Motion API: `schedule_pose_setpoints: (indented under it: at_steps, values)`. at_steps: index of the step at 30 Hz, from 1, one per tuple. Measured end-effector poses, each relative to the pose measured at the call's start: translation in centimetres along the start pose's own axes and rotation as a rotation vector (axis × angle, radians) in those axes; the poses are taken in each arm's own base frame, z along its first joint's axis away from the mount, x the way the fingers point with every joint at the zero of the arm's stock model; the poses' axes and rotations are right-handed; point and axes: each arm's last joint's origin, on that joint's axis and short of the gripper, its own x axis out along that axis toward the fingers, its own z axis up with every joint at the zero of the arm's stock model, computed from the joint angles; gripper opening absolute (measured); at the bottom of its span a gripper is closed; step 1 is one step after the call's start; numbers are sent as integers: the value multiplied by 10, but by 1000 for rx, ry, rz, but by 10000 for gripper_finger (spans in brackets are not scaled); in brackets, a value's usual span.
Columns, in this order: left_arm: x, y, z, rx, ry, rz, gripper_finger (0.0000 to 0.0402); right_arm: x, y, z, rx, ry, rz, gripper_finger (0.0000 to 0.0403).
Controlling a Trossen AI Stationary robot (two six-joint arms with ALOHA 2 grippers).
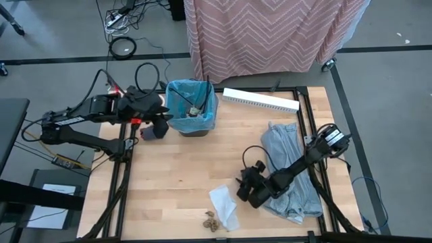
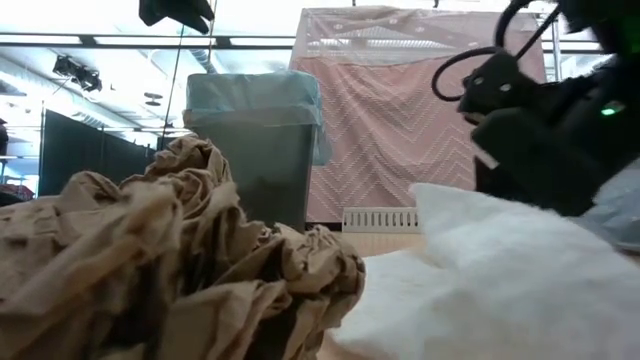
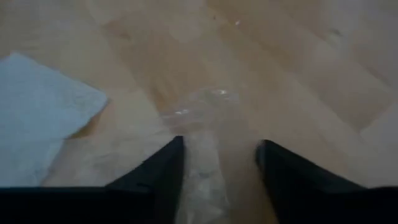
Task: Place trash/remove bag and relplace
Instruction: Put the transparent piece of plastic into the black trash bin
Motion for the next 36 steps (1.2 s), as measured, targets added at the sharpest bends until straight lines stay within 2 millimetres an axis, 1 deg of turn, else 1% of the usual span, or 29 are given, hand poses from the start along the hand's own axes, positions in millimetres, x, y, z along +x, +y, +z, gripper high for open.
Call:
schedule_pose_setpoints:
  at_steps: [4,8,9,11,14,15,17,21,24,26,30,32,33,36]
  values:
    - [4,-2,1,3,9,4,162,5,-2,5,-9,7,0,112]
    - [4,-2,1,1,7,3,162,5,-3,8,-5,10,2,21]
    - [5,-2,1,1,7,3,162,4,-3,11,-7,15,12,12]
    - [5,-2,1,2,10,3,162,2,-5,20,-2,29,36,10]
    - [5,-2,2,-15,2,0,162,-5,-13,42,-26,67,91,2]
    - [5,-3,2,-23,-1,-1,162,-9,-15,55,-28,51,107,1]
    - [5,-3,3,-29,-9,-6,162,-18,-19,89,3,-2,161,0]
    - [5,-5,8,-46,-58,-27,162,-34,-36,159,9,-139,205,0]
    - [4,-6,11,-49,-92,-40,162,-51,-52,218,-14,-300,202,0]
    - [4,-7,13,-40,-111,-46,162,-60,-67,256,-31,-390,172,0]
    - [4,-7,14,-40,-119,-49,162,-69,-92,322,-57,-522,151,0]
    - [3,-7,14,-32,-128,-44,162,-67,-102,348,-75,-567,157,0]
    - [2,-6,14,-18,-136,-38,162,-63,-106,358,-87,-577,167,0]
    - [-7,-1,14,-6,-173,-11,162,-37,-115,380,-96,-566,173,0]
